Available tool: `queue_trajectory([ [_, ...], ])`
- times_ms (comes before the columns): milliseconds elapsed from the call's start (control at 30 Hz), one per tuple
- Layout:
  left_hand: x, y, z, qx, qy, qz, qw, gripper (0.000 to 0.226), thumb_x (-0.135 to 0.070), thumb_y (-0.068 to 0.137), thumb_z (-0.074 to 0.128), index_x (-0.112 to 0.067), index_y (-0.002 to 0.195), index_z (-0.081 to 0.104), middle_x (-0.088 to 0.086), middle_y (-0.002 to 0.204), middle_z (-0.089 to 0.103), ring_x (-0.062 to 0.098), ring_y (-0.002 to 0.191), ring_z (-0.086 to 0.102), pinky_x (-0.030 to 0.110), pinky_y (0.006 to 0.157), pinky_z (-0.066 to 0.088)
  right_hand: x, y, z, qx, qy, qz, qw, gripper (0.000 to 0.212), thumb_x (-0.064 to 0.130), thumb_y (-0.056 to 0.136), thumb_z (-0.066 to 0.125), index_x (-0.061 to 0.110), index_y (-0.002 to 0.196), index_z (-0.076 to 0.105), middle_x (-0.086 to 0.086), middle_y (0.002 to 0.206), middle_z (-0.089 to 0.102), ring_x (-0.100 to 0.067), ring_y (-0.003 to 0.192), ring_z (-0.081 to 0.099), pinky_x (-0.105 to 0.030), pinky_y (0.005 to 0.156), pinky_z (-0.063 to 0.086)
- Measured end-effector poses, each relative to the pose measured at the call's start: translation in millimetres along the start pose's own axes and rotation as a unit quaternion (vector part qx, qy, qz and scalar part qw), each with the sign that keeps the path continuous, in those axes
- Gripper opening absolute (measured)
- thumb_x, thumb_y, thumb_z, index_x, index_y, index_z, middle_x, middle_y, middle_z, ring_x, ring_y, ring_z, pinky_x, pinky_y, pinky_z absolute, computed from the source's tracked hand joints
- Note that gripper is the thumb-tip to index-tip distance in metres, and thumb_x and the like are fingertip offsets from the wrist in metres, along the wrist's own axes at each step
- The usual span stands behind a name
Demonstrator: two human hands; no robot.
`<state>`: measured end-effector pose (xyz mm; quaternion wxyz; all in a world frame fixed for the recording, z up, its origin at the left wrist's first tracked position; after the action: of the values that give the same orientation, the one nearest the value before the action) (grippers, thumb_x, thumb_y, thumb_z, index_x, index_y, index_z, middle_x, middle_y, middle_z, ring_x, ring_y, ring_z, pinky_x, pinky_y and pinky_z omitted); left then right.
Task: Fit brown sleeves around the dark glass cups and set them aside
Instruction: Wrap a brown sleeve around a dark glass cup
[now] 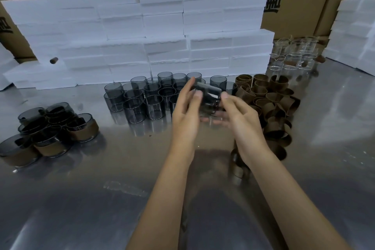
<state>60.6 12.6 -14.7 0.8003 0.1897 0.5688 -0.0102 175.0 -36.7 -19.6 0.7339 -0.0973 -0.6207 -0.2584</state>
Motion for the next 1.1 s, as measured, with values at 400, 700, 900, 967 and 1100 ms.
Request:
queue_trajectory([
  [400,7,1,4,0.059,-0.144,-0.163,0.974,0.037,-0.045,0.093,0.061,-0.026,0.124,0.067,0.018,0.113,0.074,0.030,0.095,0.073,0.039,0.077,0.061,-2,-5,1,-0.039,-0.314,-0.149,0.937,0.070,0.079,0.083,0.050,0.031,0.131,0.065,0.012,0.097,0.074,-0.001,0.092,0.068,-0.032,0.086,0.057],
  [700,17,2,-1,0.057,-0.112,-0.178,0.976,0.063,-0.058,0.077,0.072,-0.017,0.125,0.068,0.004,0.086,0.074,0.016,0.065,0.069,0.026,0.059,0.057,4,0,-6,-0.040,-0.320,-0.128,0.938,0.061,0.049,0.109,0.031,0.018,0.072,0.068,0.005,0.061,0.066,-0.009,0.068,0.066,-0.034,0.072,0.052],
  [900,24,5,-8,-0.007,-0.117,-0.201,0.972,0.071,-0.057,0.081,0.072,-0.012,0.135,0.060,0.002,0.076,0.073,0.015,0.060,0.067,0.025,0.056,0.057,13,7,-42,-0.131,-0.569,-0.107,0.805,0.044,0.040,0.105,0.042,0.012,0.100,0.075,-0.009,0.109,0.069,-0.033,0.116,0.049,-0.046,0.094,0.038],
  [967,27,5,-11,-0.017,-0.119,-0.211,0.970,0.067,-0.055,0.087,0.069,-0.011,0.137,0.059,0.001,0.075,0.073,0.015,0.060,0.068,0.025,0.057,0.057,10,8,-47,-0.116,-0.634,-0.048,0.763,0.035,0.036,0.101,0.050,0.012,0.110,0.074,-0.008,0.119,0.066,-0.031,0.123,0.043,-0.045,0.101,0.033],
  [1100,26,5,-11,-0.019,-0.118,-0.227,0.967,0.063,-0.052,0.088,0.071,-0.012,0.136,0.060,0.001,0.073,0.073,0.016,0.059,0.068,0.025,0.056,0.056,8,8,-45,-0.094,-0.672,-0.016,0.734,0.029,0.038,0.096,0.055,0.016,0.102,0.074,-0.004,0.111,0.067,-0.029,0.121,0.044,-0.044,0.100,0.030],
])
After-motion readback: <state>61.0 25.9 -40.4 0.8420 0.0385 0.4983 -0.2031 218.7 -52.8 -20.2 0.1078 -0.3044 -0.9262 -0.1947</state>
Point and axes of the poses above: each hand's wrist, its own y-axis towards the middle knuckle, its own z-axis out of the palm, x = y × z, the point moved 2 cm from there along y, towards the middle knuckle
